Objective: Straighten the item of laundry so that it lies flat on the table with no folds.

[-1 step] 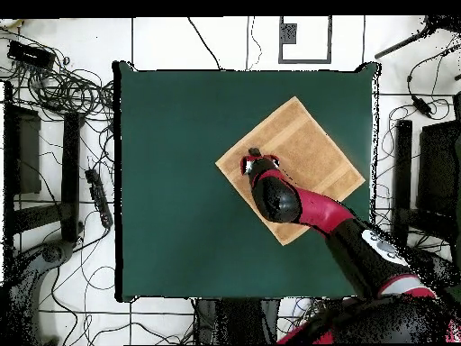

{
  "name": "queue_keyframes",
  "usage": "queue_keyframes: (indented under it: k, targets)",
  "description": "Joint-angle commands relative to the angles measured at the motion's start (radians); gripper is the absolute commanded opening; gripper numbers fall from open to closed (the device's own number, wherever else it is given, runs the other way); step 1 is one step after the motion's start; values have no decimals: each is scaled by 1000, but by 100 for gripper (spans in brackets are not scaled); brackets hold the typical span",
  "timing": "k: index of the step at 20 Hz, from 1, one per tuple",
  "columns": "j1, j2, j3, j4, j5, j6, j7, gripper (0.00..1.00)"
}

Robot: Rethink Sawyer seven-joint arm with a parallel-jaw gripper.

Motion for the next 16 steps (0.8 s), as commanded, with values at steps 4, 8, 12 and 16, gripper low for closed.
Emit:
queue_keyframes:
  k: [4,8,12,16]
  targets:
    - [104,-94,-323,45,69,293,150,0]
    - [70,-121,-295,67,50,268,161,0]
    - [35,-131,-271,84,45,204,193,0]
    - [24,-116,-281,89,52,111,236,0]
